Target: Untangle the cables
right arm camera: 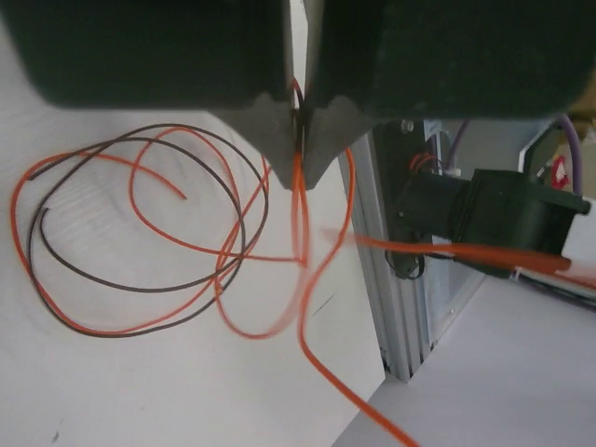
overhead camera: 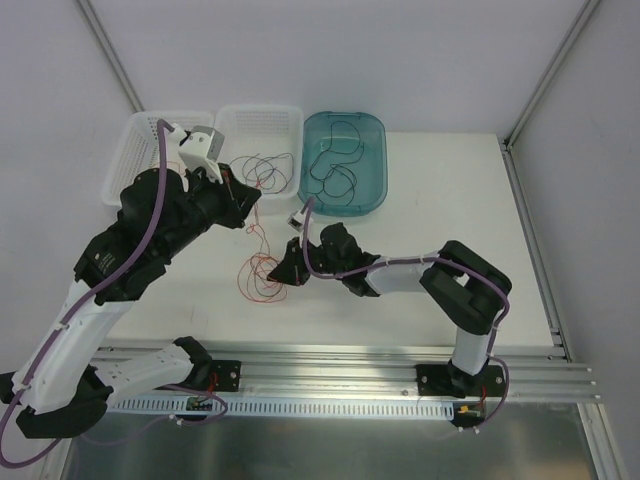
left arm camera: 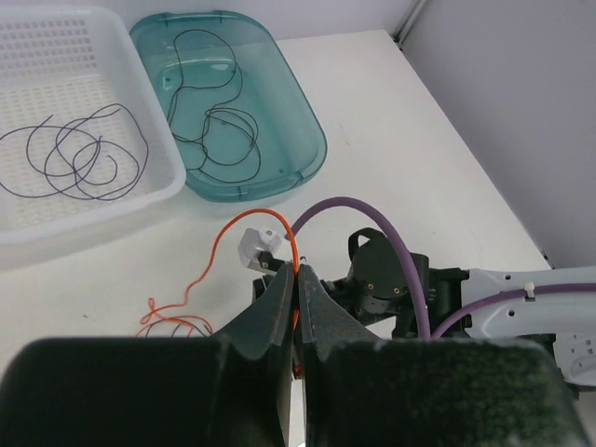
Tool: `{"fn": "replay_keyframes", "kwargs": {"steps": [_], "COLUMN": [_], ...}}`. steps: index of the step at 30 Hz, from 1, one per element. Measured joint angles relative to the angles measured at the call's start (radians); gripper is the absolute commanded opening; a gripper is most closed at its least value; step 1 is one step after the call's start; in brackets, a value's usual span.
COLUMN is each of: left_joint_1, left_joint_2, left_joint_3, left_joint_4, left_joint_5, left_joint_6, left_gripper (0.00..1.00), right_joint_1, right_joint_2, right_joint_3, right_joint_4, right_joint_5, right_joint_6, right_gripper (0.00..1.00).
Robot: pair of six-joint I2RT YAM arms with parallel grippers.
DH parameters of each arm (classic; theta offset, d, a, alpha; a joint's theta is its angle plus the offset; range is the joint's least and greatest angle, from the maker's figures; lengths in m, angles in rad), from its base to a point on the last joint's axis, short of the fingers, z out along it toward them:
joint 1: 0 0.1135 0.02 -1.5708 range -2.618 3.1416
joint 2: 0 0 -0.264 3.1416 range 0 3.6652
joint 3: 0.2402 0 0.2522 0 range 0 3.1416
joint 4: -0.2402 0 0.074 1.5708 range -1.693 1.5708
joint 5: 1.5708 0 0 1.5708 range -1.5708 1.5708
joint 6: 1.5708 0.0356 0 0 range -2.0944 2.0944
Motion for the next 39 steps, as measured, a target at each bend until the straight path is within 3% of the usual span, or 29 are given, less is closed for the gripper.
{"fn": "replay_keyframes", "kwargs": {"steps": [4,8,12,17,22,25,28,33,34,37,39], "left_joint_1": [0.0,0.0,0.0,0.027,0.047,0.059,0.087,0.182,0.208,0.267,0.306], "left_joint_2": [-0.005,-0.009,-0.01,-0.008,0.005,0.023,0.059,0.129,0.15,0.222,0.28], "left_joint_3": [0.0,0.007,0.021,0.027,0.025,0.011,0.006,0.016,0.033,0.123,0.211], "left_joint_4": [0.0,-0.006,-0.007,-0.007,-0.007,-0.006,-0.007,-0.009,-0.01,-0.014,-0.015], "left_joint_5": [-0.056,-0.195,-0.364,-0.509,-0.531,-0.523,-0.511,-0.443,-0.432,-0.389,-0.366], "left_joint_6": [0.02,0.079,0.145,0.205,0.211,0.21,0.209,0.211,0.211,0.225,0.241], "left_gripper": [0.0,0.0,0.0,0.0,0.0,0.0,0.0,0.0,0.0,0.0,0.0], "right_joint_1": [-0.005,-0.052,-0.17,-0.292,-0.322,-0.32,-0.312,-0.282,-0.275,-0.268,-0.267], "right_joint_2": [0.0,-0.08,-0.278,-0.621,-0.79,-0.794,-0.793,-0.789,-0.79,-0.796,-0.811], "right_joint_3": [-0.023,-0.147,-0.262,-0.274,-0.224,-0.184,-0.171,-0.139,-0.129,-0.105,-0.093], "right_joint_4": [-0.023,-0.139,-0.381,-0.724,-0.977,-1.066,-1.118,-1.194,-1.205,-1.227,-1.246], "right_joint_5": [0.011,0.051,0.148,0.371,0.496,0.504,0.501,0.489,0.488,0.482,0.482], "right_joint_6": [-0.021,-0.062,-0.121,-0.201,-0.258,-0.282,-0.297,-0.323,-0.328,-0.352,-0.368], "right_gripper": [0.01,0.01,0.01,0.03,0.23,0.32,0.5,0.68,0.79,0.96,1.0]}}
